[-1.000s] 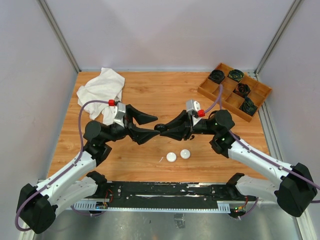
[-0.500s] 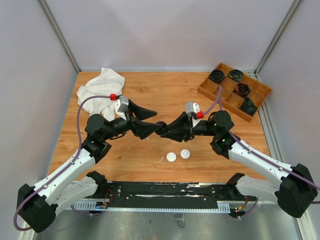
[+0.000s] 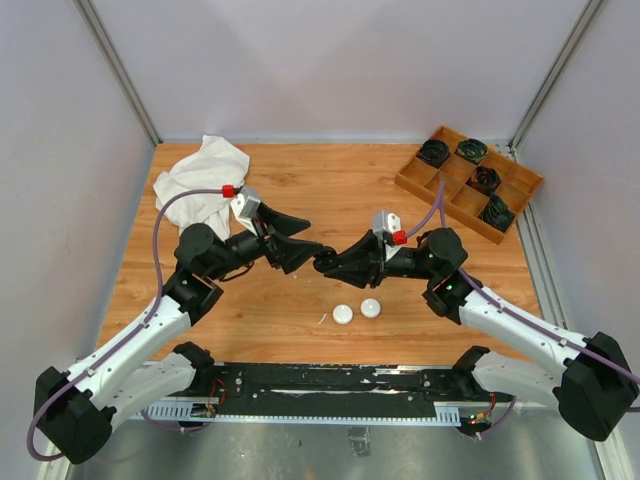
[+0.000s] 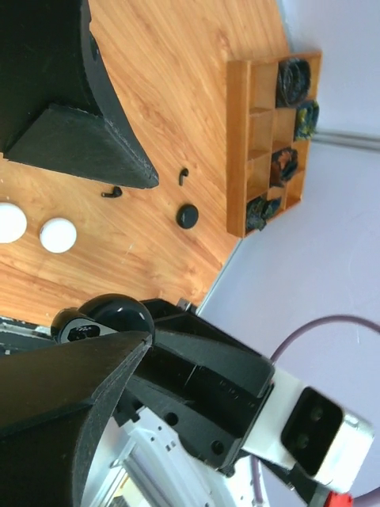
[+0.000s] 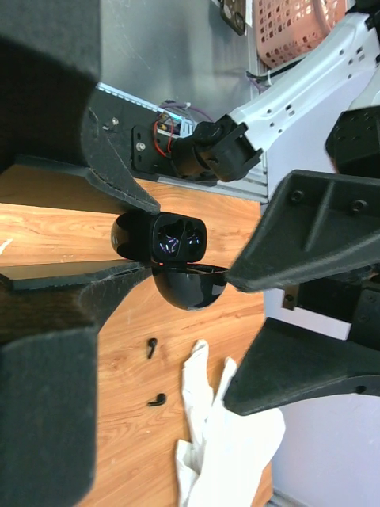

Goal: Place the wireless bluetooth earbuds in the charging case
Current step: Open the charging case, then pick up the earbud from the center of the board.

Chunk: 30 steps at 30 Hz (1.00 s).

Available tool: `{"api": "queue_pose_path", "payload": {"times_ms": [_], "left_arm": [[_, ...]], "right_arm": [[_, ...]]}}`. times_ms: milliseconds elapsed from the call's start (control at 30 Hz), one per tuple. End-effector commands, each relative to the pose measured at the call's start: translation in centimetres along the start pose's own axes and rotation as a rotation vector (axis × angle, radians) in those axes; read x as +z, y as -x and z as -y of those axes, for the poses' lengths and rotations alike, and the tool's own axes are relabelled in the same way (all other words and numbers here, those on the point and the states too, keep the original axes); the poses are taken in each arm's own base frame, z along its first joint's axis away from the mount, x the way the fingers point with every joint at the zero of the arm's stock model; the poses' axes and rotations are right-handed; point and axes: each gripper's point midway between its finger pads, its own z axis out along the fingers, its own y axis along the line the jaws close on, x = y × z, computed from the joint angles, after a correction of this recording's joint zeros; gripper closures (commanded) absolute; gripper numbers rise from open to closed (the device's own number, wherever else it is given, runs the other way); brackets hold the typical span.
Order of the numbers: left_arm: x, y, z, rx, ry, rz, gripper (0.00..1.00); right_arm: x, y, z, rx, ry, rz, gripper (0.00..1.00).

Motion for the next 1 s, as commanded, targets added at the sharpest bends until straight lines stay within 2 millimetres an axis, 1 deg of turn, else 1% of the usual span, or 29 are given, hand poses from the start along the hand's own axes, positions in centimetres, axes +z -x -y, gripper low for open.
{"api": "queue_pose_path", "payload": {"times_ms": [0,133,233,267,367,467,633,800,867,967], "left_arm": [[-0.4,0.8,-2.2,0.003,0.152,0.02,0.22],[-1.5,-1.0,-6.6,-0.049,0.392,-0.025,0.21],[-2.9,-3.0,-10.1,-0.08,0.58,-0.074,0.21],[-3.4,-3.7,-11.1,-0.091,0.636,-0.092,0.21],[-4.8,-5.7,-13.6,-0.128,0.763,-0.136,0.21],[-6.1,-7.0,-16.0,-0.16,0.867,-0.156,0.21],[-7.6,-8.6,-19.7,-0.209,1.017,-0.178,0.2],[-9.3,-9.7,-23.1,-0.255,1.165,-0.169,0.19],[-9.6,-9.8,-24.5,-0.259,1.195,-0.167,0.19],[-9.2,-9.5,-26.3,-0.245,1.21,-0.166,0.19]], "right_arm": [[-0.9,-1.1,1.6,-0.041,-0.113,-0.008,0.99],[-1.9,-2.7,3.2,-0.055,-0.228,-0.028,0.99],[-2.7,-3.9,3.9,-0.057,-0.292,-0.036,0.99],[-2.9,-4.0,4.1,-0.061,-0.308,-0.03,0.99],[-3.5,-4.7,4.4,-0.064,-0.345,-0.031,0.99],[-4.1,-5.5,4.7,-0.063,-0.38,-0.035,0.99],[-4.6,-6.8,5.0,-0.056,-0.409,-0.044,0.99],[-5.1,-7.7,5.1,-0.063,-0.432,-0.052,0.99],[-5.3,-7.9,5.2,-0.067,-0.438,-0.054,0.99],[-5.5,-8.2,5.2,-0.067,-0.448,-0.056,0.98]]}}
